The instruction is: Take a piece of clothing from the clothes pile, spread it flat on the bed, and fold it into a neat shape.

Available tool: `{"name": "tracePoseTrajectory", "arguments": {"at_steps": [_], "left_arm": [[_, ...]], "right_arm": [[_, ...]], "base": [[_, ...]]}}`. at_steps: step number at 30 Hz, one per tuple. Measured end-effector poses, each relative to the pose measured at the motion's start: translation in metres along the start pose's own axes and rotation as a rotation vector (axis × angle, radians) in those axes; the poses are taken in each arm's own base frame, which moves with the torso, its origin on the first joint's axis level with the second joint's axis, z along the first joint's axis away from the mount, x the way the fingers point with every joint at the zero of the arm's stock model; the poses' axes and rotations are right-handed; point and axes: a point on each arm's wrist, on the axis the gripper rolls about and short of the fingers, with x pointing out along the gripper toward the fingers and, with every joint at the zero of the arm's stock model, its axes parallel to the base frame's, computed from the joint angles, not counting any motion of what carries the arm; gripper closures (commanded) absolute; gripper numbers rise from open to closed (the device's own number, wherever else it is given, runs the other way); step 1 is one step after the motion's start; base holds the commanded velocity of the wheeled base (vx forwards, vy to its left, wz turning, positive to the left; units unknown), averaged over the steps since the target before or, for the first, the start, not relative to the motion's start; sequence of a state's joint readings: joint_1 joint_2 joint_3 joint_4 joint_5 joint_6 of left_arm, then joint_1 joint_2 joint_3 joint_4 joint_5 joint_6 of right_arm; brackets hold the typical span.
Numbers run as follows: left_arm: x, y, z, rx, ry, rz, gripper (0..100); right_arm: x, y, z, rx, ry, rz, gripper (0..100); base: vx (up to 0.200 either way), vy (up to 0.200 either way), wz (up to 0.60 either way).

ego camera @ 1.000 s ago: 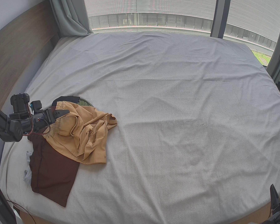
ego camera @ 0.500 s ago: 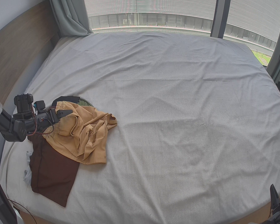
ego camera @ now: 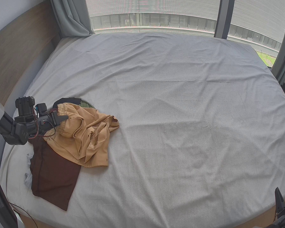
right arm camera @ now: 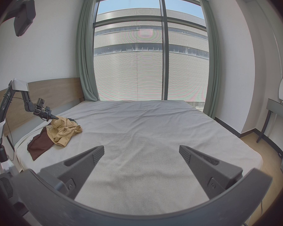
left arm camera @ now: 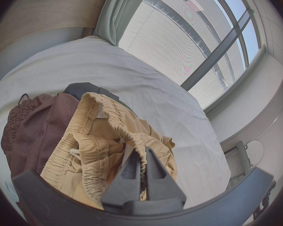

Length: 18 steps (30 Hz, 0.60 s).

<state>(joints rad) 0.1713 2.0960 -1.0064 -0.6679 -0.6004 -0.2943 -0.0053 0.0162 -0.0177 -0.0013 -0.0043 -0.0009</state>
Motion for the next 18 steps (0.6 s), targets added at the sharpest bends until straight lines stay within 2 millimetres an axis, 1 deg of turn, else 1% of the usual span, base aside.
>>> {"name": "tracePoseTrajectory", "arguments": {"at_steps": [5, 8, 18], "left_arm": [[-0.003, -0.002, 0.000, -0.023, 0.000, -0.005, 100], [-0.009, -0.006, 0.002, -0.039, -0.004, -0.015, 100], [-0.044, -0.032, 0.002, -0.036, -0.004, -0.088, 100]], "right_arm": [[0.000, 0.000, 0.000, 0.000, 0.000, 0.000, 0], [0.000, 0.000, 0.000, 0.000, 0.000, 0.000, 0], [0.000, 0.000, 0.000, 0.000, 0.000, 0.000, 0]], "base": [[0.000, 0.000, 0.00], [0.000, 0.000, 0.00], [0.000, 0.000, 0.00]]}}
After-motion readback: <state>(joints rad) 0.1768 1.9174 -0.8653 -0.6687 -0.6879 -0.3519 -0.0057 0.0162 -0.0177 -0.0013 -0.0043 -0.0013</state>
